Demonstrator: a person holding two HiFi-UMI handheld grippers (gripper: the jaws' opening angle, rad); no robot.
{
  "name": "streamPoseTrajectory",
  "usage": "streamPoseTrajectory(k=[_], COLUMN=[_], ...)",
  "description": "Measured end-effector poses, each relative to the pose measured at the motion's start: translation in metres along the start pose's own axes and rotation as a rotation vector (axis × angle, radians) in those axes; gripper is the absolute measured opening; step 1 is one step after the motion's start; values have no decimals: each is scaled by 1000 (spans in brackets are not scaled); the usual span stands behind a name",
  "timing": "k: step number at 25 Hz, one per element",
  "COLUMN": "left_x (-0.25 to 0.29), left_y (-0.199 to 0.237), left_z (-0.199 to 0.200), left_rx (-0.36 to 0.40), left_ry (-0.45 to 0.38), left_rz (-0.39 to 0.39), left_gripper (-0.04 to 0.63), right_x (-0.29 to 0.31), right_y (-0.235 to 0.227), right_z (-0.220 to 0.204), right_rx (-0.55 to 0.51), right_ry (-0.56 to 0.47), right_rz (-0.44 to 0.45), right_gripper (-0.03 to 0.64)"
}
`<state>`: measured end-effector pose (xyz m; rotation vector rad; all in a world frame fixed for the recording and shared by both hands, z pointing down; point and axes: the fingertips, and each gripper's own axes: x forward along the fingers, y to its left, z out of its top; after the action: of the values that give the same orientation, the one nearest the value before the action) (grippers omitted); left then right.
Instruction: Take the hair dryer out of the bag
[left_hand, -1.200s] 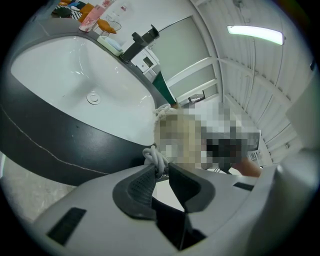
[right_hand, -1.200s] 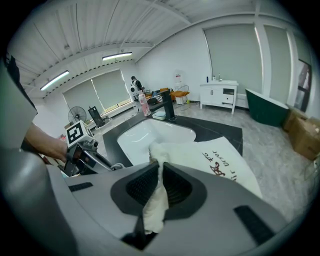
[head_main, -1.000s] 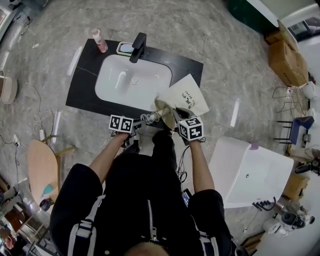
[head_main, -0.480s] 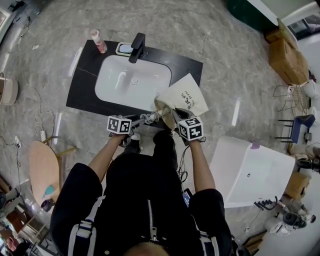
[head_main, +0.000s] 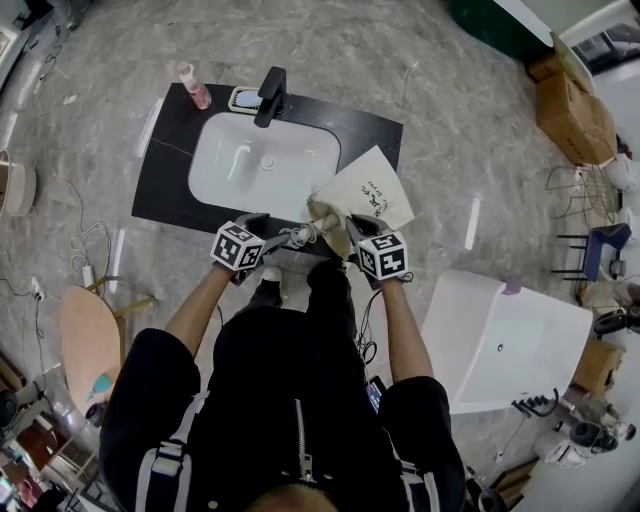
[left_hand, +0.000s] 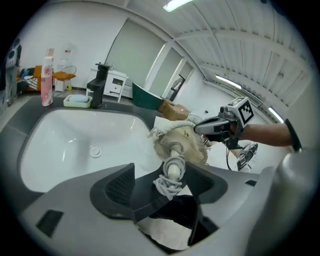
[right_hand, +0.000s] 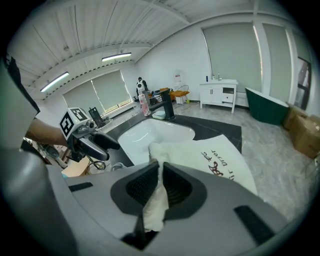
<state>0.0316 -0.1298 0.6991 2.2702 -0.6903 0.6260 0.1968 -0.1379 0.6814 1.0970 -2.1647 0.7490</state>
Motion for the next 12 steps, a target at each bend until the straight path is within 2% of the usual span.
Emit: streamPoseTrajectory(k=[7,12], left_x=[4,13], left_y=[-16,-28], left_z=[24,27], left_rx=[182,272], left_ry=[28,82], left_rz=[-42,-67], left_gripper=[321,321], right_x=[-2,-3], right_y=[0,-1], right_z=[0,1], right_rx=[6,12], right_ry=[-8,-14], right_rz=[2,2], right_gripper=[41,41])
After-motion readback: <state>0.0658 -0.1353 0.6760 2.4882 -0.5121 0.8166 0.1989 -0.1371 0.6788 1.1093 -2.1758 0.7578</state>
